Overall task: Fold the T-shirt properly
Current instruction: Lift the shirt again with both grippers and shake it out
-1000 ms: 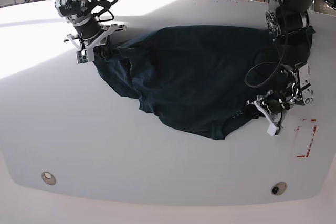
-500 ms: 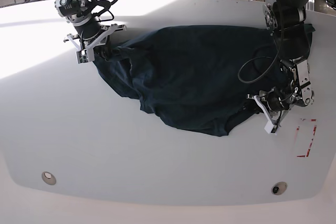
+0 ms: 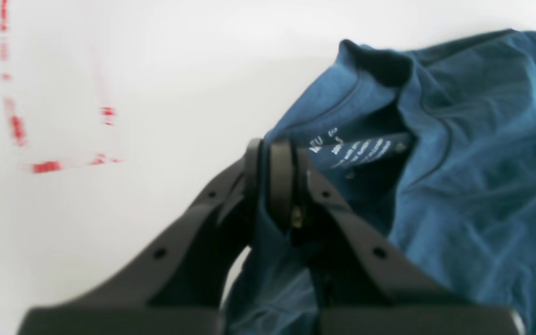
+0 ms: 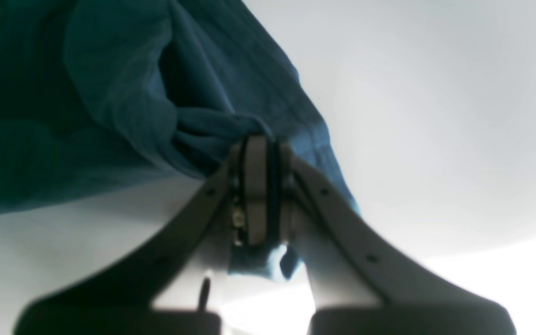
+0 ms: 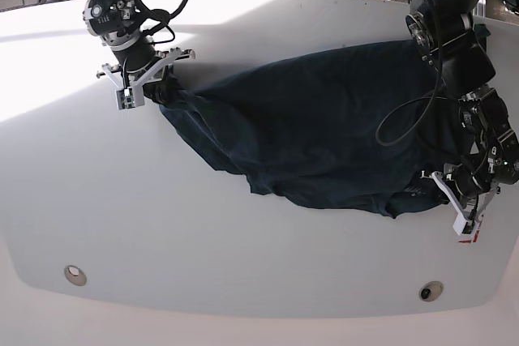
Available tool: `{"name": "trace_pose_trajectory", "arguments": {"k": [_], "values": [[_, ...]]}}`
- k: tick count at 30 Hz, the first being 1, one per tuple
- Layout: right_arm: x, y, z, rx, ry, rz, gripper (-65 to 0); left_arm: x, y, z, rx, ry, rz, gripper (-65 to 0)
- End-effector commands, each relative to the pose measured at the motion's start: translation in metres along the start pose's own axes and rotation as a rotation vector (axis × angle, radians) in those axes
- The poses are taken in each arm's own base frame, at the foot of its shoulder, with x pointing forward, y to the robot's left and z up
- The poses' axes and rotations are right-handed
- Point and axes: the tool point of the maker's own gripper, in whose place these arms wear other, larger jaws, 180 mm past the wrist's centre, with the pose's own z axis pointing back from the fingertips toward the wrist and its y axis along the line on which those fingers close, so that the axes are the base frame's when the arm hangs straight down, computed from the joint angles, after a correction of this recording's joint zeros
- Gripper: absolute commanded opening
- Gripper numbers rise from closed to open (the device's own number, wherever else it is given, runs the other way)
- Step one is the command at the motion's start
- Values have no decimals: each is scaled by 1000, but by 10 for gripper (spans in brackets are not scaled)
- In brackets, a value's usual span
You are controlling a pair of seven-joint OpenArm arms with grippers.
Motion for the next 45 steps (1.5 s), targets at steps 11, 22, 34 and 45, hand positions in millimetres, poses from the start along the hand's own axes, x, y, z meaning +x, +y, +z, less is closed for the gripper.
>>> {"name": "trace_pose_trajectory", "arguments": {"k": [11,22,34,45], "values": [[44,-12,-9,-9,-107,49,-647,56,43,64,167,-180,4,-650],[104,-30,-24,-24,-221,98,-644,117,48,133,321,-381,-101,-650],[216,-46,-13,-72,-406,191,-644,178,60,189,399,-569,-10,-650],[326,-55,8,-101,-558,292,-644,239,66,250,428,-770,40,-650]]}}
